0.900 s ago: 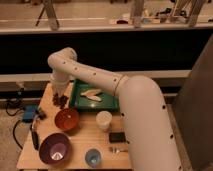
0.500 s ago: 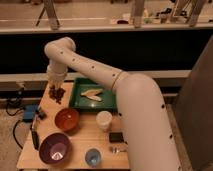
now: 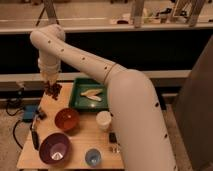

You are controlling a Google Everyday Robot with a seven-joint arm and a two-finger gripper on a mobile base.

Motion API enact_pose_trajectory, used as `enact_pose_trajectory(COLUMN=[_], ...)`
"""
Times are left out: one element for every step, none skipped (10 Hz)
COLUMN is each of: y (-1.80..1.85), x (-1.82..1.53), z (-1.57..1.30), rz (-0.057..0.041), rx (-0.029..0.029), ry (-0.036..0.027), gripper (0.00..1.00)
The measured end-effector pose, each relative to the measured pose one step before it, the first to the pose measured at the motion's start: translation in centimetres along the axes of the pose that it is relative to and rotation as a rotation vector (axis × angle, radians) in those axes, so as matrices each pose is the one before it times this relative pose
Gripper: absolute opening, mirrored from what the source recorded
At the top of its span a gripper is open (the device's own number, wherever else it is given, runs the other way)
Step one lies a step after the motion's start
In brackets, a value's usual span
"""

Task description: Place grapes in red bowl

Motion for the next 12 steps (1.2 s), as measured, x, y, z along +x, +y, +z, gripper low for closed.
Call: enact_pose_trajectory(y=[0.098, 0.380, 0.700, 0.896, 0.711, 0.649, 0.483, 0.274, 0.284, 0.157, 0.051, 0.258], x=[-0.341, -0.446, -0.297, -0.268, -0.290, -0.330, -0.318, -0.592, -0.189, -0.263, -0.075, -0.248], z=[-0.400, -0.424, -0.512, -0.728, -0.762, -1.049, -0.707, -0.242, -0.098, 0.230, 0.123, 0.371], rz=[0.00433, 0.00866, 0.01084, 0.01308, 0.00736, 0.00576, 0.00283, -0.00450, 0.00087, -0.00150, 0.00078, 0.00234], rx=[-0.01015, -0.00773, -0.00357, 0.00174, 0.00934, 0.02078, 0.02497, 0.04420, 0.04306, 0.02555, 0.00447, -0.00372], ry=[0.00134, 0.00182, 0.00263, 0.00387, 0.00247, 0.00302, 0.00070, -0.00890, -0.02051, -0.02941, -0.00723, 0.00291], gripper=[0.01, 0.01, 0.01, 0.01, 0.01, 0.01, 0.01, 0.01, 0.01, 0.01, 0.01, 0.01])
